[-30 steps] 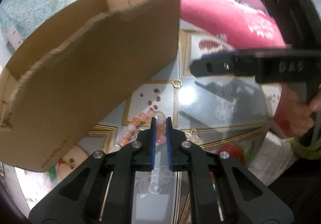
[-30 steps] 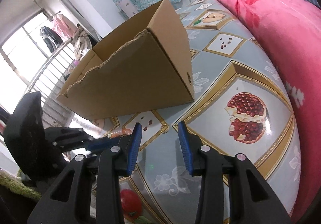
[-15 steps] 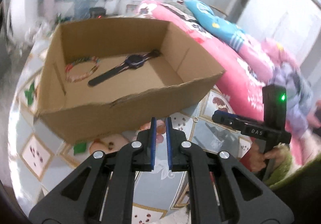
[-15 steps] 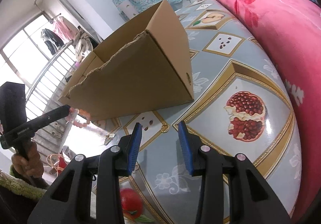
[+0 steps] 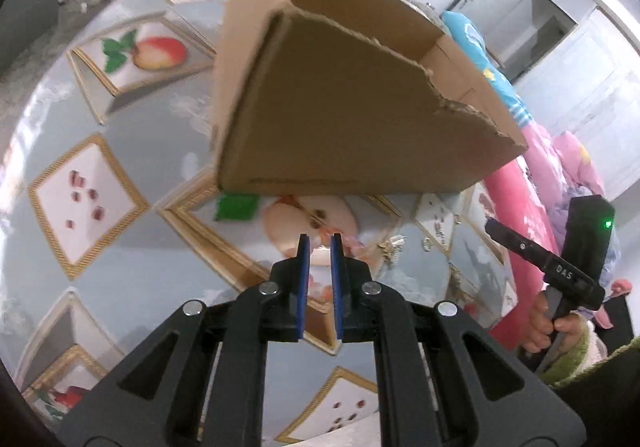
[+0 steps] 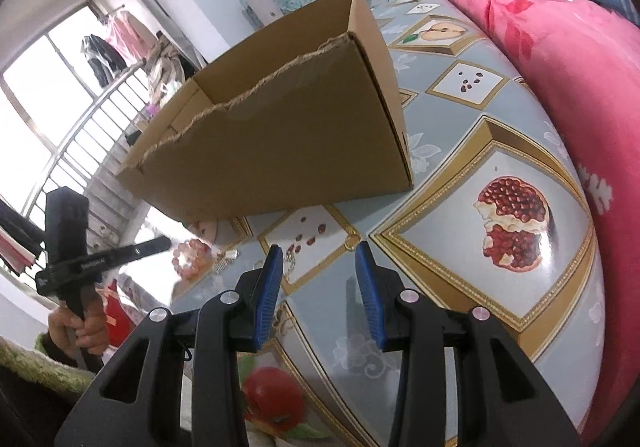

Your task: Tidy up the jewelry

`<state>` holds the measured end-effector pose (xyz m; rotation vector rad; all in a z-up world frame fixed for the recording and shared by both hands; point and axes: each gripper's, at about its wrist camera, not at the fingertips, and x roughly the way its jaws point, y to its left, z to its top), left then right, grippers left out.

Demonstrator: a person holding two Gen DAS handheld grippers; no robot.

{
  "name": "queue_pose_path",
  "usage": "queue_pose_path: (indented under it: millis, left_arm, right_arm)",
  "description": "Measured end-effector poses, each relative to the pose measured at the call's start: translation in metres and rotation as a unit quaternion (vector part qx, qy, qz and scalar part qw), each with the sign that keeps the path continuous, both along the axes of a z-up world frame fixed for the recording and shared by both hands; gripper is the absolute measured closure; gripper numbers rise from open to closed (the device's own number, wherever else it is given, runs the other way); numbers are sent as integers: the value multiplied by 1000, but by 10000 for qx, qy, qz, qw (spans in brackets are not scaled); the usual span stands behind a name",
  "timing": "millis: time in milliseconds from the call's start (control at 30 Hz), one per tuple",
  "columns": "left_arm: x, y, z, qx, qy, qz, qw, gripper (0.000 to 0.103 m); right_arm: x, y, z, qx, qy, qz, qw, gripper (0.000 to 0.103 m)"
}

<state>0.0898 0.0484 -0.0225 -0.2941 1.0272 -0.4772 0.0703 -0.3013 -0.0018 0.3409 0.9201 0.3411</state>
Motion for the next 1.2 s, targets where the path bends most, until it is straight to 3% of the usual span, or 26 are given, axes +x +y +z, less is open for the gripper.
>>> queue_pose_path:
  millis: [200, 433, 800, 833, 1200]
  left_arm:
    - [-4, 1, 8, 433, -428, 42, 9981, 91]
    - [-18, -32, 22, 804, -912, -658, 9904, 86]
    - [-36, -71, 13, 668, -916, -1302, 9850, 85]
    - [-37, -72, 13, 672, -916, -1329, 9846, 85]
    - [-38, -78, 10, 646, -874, -1384, 9844, 85]
  right_arm:
    - [-14, 16, 2, -280, -5, 526, 9982, 66]
    - [-22, 50, -10, -1105, 28, 1079, 9880, 66]
    - [-26, 73, -13, -2143, -139, 1020, 9713, 81]
    - [-26, 75, -13, -2128, -133, 1047, 9714, 86]
    - [-27, 67, -11, -1957, -104, 1037, 9751, 87]
